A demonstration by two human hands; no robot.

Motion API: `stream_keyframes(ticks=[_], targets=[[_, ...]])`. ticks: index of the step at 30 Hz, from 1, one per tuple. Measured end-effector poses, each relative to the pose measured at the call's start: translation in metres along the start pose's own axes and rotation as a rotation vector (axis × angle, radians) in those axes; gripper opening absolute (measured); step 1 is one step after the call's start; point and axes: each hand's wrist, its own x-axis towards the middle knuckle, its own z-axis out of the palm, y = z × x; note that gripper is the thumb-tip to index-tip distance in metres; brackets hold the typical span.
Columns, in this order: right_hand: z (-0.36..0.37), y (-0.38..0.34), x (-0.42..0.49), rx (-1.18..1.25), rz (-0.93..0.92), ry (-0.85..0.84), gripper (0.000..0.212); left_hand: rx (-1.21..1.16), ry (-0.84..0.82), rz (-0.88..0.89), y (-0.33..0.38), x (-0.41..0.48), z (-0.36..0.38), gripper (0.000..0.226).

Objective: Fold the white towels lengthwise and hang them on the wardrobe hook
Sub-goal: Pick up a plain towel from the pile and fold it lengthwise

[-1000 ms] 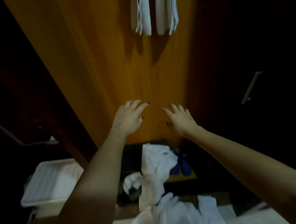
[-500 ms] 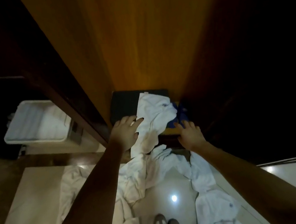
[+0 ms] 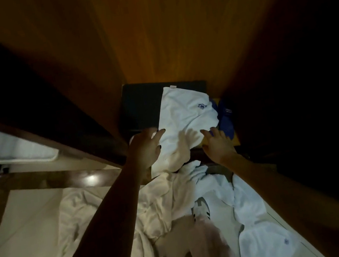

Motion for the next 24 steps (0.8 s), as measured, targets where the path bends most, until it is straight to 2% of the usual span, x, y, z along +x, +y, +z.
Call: stream_keyframes(ticks=[5,10,13,15,18,21,24], targets=[[0.036,0.023,0.09,0.096,0.1,0.038,0.055,-0.127,0.042,-0.028,-0.011,0.094,0.06,0.054],[0.084,0.053,0.158,0.343,0.363,0.119,0.062,-0.141,0.091,-0.083,-0.019,0.17,0.129,0.055],[0.109,0.068,0.188,0.532,0.459,0.124,0.062,-0.126,0.09,-0.264,-0.025,0.201,0.159,0.059],[0.12,0.075,0.205,0.589,0.482,0.191,0.056,-0.139,0.06,-0.361,-0.028,0.213,0.171,0.063],[0.126,0.079,0.217,0.6,0.457,0.308,0.045,-0.299,0.075,-0.451,-0.031,0.221,0.18,0.066],[0.127,0.081,0.218,0.579,0.404,0.339,0.025,-0.48,0.107,-0.542,-0.032,0.226,0.185,0.049],[0.125,0.085,0.207,0.61,0.378,0.42,0.015,-0.507,0.15,-0.501,-0.027,0.223,0.185,0.027]])
